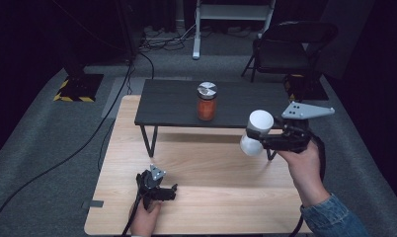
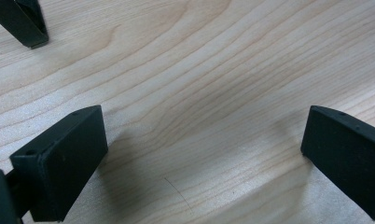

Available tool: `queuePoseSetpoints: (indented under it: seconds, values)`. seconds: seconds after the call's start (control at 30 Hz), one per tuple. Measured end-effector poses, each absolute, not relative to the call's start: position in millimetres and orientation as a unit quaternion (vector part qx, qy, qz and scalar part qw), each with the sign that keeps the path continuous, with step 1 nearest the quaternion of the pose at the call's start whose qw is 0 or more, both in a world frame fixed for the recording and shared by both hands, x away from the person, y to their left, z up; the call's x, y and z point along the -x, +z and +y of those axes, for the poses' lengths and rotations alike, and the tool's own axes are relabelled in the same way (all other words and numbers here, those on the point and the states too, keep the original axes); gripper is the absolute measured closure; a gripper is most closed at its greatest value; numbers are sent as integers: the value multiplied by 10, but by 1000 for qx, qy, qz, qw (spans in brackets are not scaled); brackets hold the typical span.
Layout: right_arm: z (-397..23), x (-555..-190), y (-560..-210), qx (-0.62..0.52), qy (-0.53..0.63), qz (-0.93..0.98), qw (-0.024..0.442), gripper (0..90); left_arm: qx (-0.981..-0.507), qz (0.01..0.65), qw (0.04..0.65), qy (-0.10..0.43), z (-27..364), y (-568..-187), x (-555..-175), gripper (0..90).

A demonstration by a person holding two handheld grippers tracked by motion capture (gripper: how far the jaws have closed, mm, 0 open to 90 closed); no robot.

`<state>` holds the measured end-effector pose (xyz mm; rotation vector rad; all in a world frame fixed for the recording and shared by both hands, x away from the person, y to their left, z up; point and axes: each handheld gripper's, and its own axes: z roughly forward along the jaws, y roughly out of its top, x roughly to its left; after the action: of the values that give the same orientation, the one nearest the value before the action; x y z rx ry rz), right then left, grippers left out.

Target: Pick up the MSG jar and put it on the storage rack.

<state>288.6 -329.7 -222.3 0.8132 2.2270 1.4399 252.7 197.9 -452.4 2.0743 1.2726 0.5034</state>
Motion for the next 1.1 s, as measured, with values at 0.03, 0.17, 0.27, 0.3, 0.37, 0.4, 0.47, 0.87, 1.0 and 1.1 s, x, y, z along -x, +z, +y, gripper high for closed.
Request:
queuePoseSetpoints:
  seconds: [0.03,0.17,0.27,0.3,0.37,0.4,0.47,0.87,1.0,1.1]
  values:
    - [-3297,-2886,-2223,-288,510,789,183,325,-790,485,322,192,1979,-4524,-2527,1]
    - [-3212,-3008,-2054,-296,513,784,188,324,-791,482,323,191,1984,-4526,-2523,1]
    - [-3133,-3101,-1945,-303,508,782,198,324,-794,478,324,189,1999,-4525,-2519,1]
    - [-3106,-3125,-1920,-305,505,781,202,324,-796,475,325,189,2005,-4527,-2519,1]
    - [-3064,-3174,-1896,-309,504,779,211,324,-796,476,323,187,2003,-4521,-2520,1]
    - [-3046,-3203,-1887,-312,502,778,213,324,-797,475,324,188,2005,-4522,-2520,1]
    - [-3015,-3263,-1885,-316,500,777,215,324,-796,475,324,188,2006,-4523,-2520,1]
    - [-2711,-3598,-1991,-355,478,774,215,321,-796,474,325,188,2007,-4526,-2520,1]
    - [-2657,-3590,-2046,-360,483,767,223,316,-797,474,325,188,2006,-4525,-2521,1]
    - [-2687,-3595,-2060,-371,488,760,217,203,-796,474,325,188,2006,-4526,-2521,1]
